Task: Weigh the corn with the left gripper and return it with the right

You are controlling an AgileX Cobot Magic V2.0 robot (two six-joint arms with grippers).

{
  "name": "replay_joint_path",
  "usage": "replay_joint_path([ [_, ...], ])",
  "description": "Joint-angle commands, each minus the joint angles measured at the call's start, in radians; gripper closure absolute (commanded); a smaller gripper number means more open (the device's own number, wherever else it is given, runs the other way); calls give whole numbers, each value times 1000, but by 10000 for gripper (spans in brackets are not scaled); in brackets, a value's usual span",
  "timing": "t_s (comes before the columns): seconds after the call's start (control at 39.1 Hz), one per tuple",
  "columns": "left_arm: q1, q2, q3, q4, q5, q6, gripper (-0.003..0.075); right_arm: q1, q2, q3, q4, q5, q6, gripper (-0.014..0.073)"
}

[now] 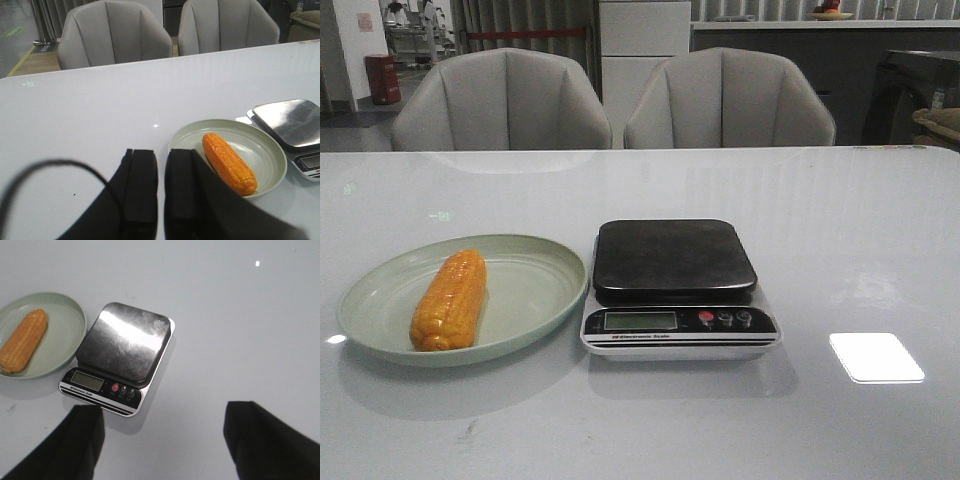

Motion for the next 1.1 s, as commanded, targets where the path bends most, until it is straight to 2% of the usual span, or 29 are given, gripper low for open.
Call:
replay_joint_path([
  [0.0,-1,4,-25,9,-68,-10,577,-5,-160,74,-5,-158,-11,-1],
  [0.15,-1,4,-25,9,-68,-10,577,-5,-379,231,-5,-240,-11,-1],
  [0.28,-1,4,-25,9,-68,-10,577,-5,-502,393,-5,-361,-11,-1],
  [0.41,-1,4,-25,9,-68,-10,577,-5,-525,525,-5,-521,-11,-1],
  [0.59,-1,4,-25,9,-68,-10,577,-5,-525,610,-5,-690,-11,1],
  [0.64,-1,4,-25,9,-68,-10,577,-5,-525,622,-5,-713,-11,29],
  [0.69,-1,4,-25,9,-68,-10,577,-5,-525,630,-5,-715,-11,126],
  [0.82,-1,4,-25,9,-68,-10,577,-5,-525,631,-5,-644,-11,484],
  [0.9,-1,4,-25,9,-68,-10,577,-5,-525,631,-5,-612,-10,424],
  [1.08,-1,4,-25,9,-68,-10,577,-5,-525,631,-3,-600,-10,419],
])
